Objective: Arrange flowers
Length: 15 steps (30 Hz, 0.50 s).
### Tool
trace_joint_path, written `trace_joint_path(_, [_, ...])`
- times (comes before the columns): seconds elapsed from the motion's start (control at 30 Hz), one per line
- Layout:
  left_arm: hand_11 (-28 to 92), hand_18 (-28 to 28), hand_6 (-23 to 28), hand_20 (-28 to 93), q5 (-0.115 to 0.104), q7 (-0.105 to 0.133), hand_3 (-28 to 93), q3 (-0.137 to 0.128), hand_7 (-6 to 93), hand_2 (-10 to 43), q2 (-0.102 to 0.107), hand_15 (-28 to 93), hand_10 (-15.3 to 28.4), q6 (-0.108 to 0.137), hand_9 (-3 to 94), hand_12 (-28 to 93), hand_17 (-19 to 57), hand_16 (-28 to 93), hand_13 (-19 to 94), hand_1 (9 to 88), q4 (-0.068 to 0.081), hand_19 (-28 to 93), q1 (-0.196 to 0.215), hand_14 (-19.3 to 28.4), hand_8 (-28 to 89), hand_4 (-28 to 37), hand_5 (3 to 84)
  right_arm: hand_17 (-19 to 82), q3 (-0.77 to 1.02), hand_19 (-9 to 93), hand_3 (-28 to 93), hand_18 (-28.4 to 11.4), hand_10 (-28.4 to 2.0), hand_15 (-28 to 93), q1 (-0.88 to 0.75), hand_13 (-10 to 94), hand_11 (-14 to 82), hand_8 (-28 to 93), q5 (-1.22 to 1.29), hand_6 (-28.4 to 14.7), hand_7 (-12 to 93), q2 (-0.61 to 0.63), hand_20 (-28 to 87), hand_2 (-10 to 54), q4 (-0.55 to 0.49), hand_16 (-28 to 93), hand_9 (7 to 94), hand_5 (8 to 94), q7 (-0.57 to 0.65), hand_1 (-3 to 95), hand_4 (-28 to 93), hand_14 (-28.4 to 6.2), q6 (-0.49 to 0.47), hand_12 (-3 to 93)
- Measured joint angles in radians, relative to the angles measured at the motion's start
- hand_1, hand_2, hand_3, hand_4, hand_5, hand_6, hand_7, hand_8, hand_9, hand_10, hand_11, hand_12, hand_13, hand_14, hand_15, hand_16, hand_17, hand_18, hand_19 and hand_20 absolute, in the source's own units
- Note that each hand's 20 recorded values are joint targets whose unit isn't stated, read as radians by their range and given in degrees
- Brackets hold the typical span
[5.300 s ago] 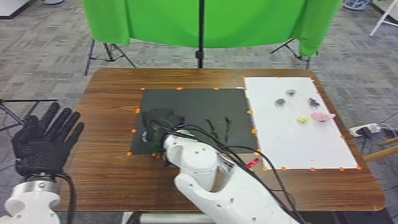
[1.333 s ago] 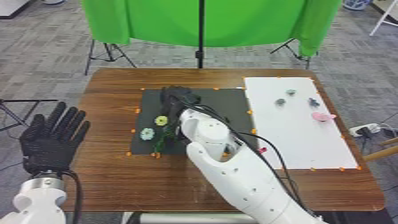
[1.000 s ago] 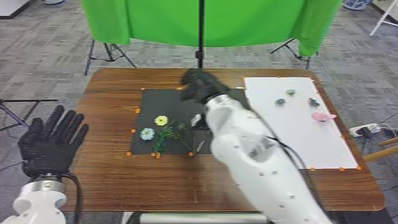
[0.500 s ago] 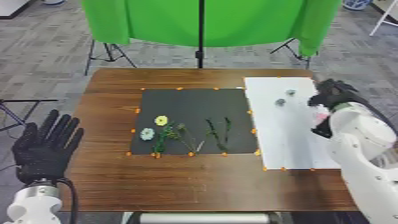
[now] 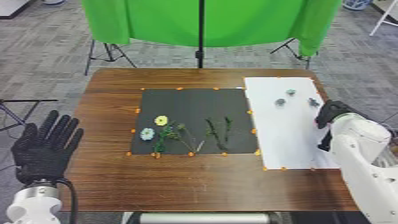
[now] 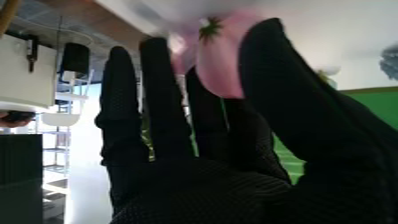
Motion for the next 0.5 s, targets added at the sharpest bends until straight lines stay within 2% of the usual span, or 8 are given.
trace_joint_path(0.03, [16, 12.2, 7.7, 12, 0.0, 0.0, 80, 0.0, 11.8, 13.4, -0.001, 17, 13.6, 0.0, 37.0, 9, -5.1, -2, 30, 23.3, 0.0, 30, 0.001, 12.3, -11, -28.3, 41.4, 27, -0.015, 71, 66, -18.9, -9.8, 23, 0.004, 69, 5.5, -1, -0.013, 2.2, 19, -0.001, 30, -9.5, 0.022, 36, 79.3, 79.1, -0.004, 61.3, -28, -7.1, 0.05, 26.2])
trace_joint_path(0.1, [16, 12.2, 7.7, 12, 0.0, 0.0, 80, 0.0, 11.8, 13.4, -0.001, 17, 13.6, 0.0, 37.0, 9, -5.1, -2, 30, 23.3, -0.001, 30, 0.002, 12.3, -11, -28.3, 41.4, 28, -0.041, 72, 66, -19.1, -10.2, 23, 0.008, 72, 5.1, 1, -0.04, 2.1, 20, -0.003, 32, -9.5, 0.064, 41, 85.6, 82.5, -0.012, 62.1, -28, -6.5, 0.195, 32.3])
trace_joint_path(0.17, [16, 12.2, 7.7, 12, 0.0, 0.0, 80, 0.001, 11.8, 13.4, -0.002, 17, 13.6, 0.0, 37.1, 9, -5.1, -2, 30, 23.3, -0.002, 29, 0.002, 12.2, -11, -28.3, 41.4, 29, -0.053, 73, 67, -19.3, -10.3, 23, -0.001, 72, 4.7, 2, -0.054, 2.1, 20, -0.007, 33, -9.5, 0.087, 42, 86.3, 82.9, -0.021, 62.1, -28, -6.4, 0.34, 33.5])
trace_joint_path(0.23, [16, 12.2, 7.6, 12, 0.0, 0.0, 80, 0.001, 11.9, 13.4, -0.003, 17, 13.6, 0.0, 37.0, 9, -5.1, -2, 30, 23.2, -0.003, 29, 0.004, 12.2, -11, -28.3, 41.3, 29, -0.053, 73, 68, -19.4, -10.4, 23, -0.024, 73, 4.6, 2, -0.065, 2.1, 20, -0.009, 33, -9.5, 0.077, 42, 86.4, 83.0, -0.036, 61.8, -28, -6.2, 0.428, 33.6])
trace_joint_path(0.5, [16, 12.2, 7.6, 12, 0.0, -0.001, 80, -0.003, 11.9, 13.5, -0.007, 17, 13.5, 0.0, 37.0, 9, -5.1, -2, 30, 23.3, -0.007, 29, 0.017, 12.2, -11, -28.3, 41.3, 28, -0.078, 73, 69, -19.6, -10.7, 24, -0.114, 72, 4.3, 2, 0.008, 1.7, 20, -0.001, 34, -9.5, -0.182, 43, 85.9, 82.9, -0.1, 61.3, -28, -6.2, 0.467, 33.4])
